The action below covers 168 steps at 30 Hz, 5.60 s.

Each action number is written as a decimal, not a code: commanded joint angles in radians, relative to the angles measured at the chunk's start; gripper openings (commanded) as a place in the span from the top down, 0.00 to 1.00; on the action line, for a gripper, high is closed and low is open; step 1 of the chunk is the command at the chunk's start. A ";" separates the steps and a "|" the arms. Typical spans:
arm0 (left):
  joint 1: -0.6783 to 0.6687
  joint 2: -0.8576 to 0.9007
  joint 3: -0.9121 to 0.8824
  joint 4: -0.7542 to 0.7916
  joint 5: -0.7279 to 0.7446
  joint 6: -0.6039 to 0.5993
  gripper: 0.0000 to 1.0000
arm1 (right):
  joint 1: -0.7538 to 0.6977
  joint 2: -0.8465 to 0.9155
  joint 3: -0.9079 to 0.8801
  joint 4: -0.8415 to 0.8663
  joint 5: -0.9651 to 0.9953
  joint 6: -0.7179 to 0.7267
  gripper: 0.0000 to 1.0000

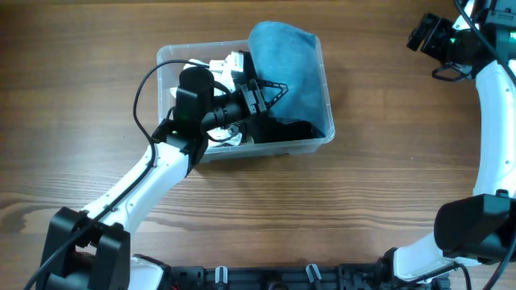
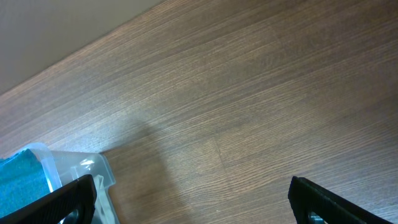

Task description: Pack container

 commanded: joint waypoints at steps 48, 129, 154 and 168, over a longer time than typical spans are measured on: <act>-0.209 0.359 0.006 0.191 -0.515 0.681 0.27 | 0.002 0.001 0.003 0.002 0.014 0.013 0.00; -0.124 -1.220 0.008 -1.440 -1.134 0.603 0.00 | 0.002 0.001 0.003 0.002 0.014 0.013 0.00; 0.346 -1.337 -0.676 -0.151 -0.618 0.604 0.00 | 0.002 0.001 0.003 0.002 0.014 0.013 0.00; 0.345 -1.525 -0.884 -0.156 -0.623 0.603 0.00 | 0.002 0.001 0.003 0.002 0.014 0.013 0.00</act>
